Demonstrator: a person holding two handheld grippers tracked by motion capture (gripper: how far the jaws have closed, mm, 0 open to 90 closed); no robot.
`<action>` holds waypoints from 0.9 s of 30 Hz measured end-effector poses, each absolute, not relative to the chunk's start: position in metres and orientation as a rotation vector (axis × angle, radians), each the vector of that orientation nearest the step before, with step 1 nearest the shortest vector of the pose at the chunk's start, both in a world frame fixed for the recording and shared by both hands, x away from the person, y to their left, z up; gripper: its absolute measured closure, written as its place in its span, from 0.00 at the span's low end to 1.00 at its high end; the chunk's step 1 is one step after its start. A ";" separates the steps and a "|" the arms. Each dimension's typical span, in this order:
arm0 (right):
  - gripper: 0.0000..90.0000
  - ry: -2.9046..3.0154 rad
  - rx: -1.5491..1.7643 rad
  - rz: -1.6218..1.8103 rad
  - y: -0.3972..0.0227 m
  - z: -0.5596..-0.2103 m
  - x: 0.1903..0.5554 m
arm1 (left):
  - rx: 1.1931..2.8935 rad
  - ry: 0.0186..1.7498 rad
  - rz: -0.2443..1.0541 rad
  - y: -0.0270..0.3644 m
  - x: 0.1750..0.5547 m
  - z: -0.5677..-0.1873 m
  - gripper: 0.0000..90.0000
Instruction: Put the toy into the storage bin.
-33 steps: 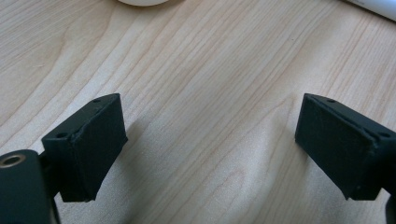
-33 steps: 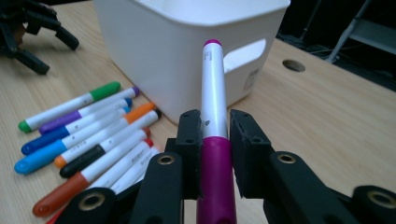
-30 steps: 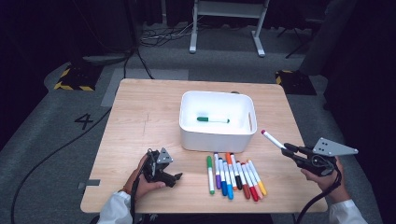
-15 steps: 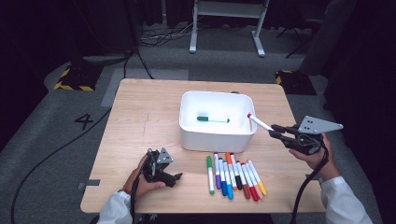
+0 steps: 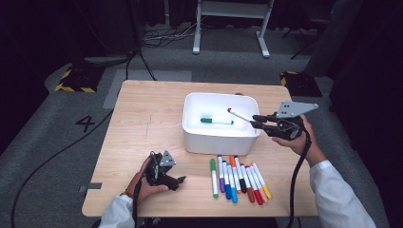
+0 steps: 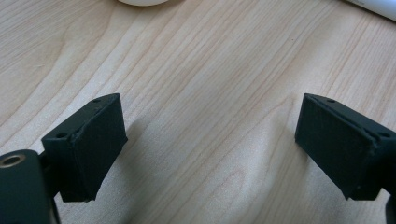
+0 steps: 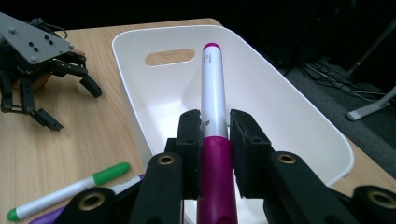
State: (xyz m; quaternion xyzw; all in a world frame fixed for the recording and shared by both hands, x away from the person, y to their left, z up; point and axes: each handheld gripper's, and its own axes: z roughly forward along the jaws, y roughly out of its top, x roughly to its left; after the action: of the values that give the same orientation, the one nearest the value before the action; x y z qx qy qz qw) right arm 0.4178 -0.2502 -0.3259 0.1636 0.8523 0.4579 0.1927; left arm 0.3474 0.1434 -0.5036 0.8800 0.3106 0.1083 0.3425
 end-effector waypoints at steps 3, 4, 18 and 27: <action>0.83 2.423 0.449 1.273 -0.238 -0.328 0.426 | 2.288 0.808 0.282 0.143 0.347 -0.504 0.10; 0.83 2.432 0.448 1.271 -0.236 -0.328 0.428 | 2.288 0.808 0.282 0.143 0.347 -0.504 0.10; 0.83 2.624 0.384 1.123 -0.186 -0.345 0.463 | 2.288 0.807 0.282 0.143 0.347 -0.504 0.10; 0.83 2.754 0.362 0.985 -0.168 -0.361 0.471 | 2.288 0.807 0.282 0.143 0.347 -0.504 0.10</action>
State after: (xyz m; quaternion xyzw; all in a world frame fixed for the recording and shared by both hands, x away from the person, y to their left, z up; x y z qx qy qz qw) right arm 0.4711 -0.1681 -0.3609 0.1222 0.9300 0.3327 0.0972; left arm 0.3473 0.1434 -0.5037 0.8800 0.3105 0.1086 0.3425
